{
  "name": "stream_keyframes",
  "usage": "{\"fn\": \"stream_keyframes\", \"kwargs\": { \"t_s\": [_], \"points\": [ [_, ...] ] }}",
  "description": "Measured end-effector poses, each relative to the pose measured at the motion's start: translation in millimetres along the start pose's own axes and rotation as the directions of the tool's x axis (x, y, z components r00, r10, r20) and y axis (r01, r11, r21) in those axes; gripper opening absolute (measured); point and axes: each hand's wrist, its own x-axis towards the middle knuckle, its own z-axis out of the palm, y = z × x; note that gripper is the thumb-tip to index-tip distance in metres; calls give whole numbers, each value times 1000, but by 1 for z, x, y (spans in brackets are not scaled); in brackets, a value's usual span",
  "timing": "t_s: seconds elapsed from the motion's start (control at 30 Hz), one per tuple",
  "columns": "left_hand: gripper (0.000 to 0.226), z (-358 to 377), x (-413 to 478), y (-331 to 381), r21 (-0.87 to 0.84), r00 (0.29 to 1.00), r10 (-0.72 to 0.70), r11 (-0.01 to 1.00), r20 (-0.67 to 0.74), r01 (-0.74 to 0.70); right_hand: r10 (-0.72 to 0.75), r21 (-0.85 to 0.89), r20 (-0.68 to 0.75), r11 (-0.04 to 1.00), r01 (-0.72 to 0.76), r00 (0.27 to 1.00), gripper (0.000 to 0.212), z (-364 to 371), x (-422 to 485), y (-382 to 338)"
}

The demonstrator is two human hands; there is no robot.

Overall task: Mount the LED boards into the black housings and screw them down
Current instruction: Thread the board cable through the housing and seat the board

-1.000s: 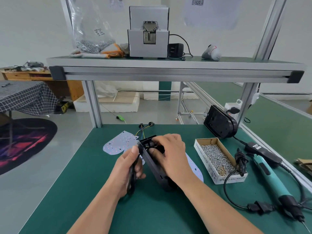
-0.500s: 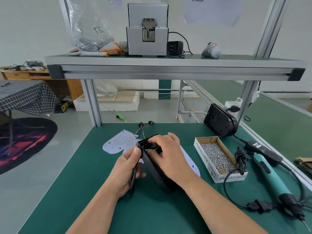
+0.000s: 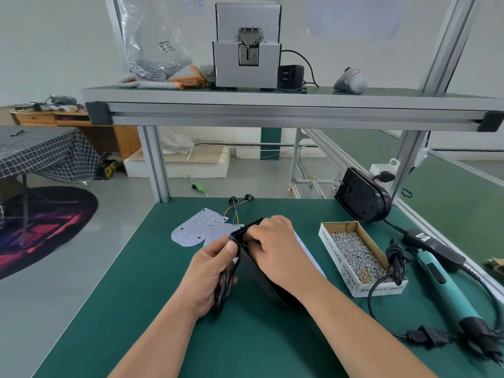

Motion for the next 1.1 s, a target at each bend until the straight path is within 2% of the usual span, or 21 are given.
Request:
{"fn": "stream_keyframes", "kwargs": {
  "t_s": [0.1, 0.2, 0.3, 0.43, 0.53, 0.57, 0.7, 0.83, 0.97, 1.1],
  "points": [
    [85, 0, 0, -2, -3, 1000, 7, 1000, -3, -7, -23, -127, 38, 991, 28, 999, 17, -3, 2, -2],
    [81, 0, 0, -3, -10, 1000, 9, 1000, 11, -9, -28, -158, 50, 987, 35, 998, 16, -8, 3, -4],
    [76, 1, 0, -3, -30, 999, 13, 999, 32, -12, -5, -61, 47, 998, 8, 999, 14, -11, 2, -5],
    [54, 3, -2, -1, -102, 998, 38, 994, 58, -32, 19, 65, -15, 998, -18, 1000, 10, -12, -1, -4],
    [41, 4, -4, 0, -162, 995, 49, 986, 81, -36, 4, 7, 14, 1000, -4, 1000, 13, -13, -1, -4],
    [44, 4, -5, 0, -158, 995, 53, 987, 88, -38, -4, -36, 39, 999, 6, 999, 16, -14, 0, -4],
    [83, 4, -5, 0, -70, 997, 58, 996, 56, -54, -28, -163, 154, 985, 53, 988, 16, -16, 6, -9],
    [80, 2, -3, 0, -73, 999, 41, 997, 19, -40, -63, -195, 182, 976, 99, 981, 21, -13, 4, -4],
    [75, 5, -5, 2, -136, 997, 64, 989, 52, -56, -86, -191, 178, 974, 120, 980, 15, -13, 4, 1],
    [77, 8, -9, 4, -166, 992, 87, 984, 94, -71, -12, -71, 94, 997, 19, 996, 17, -13, 1, 0]
  ]
}}
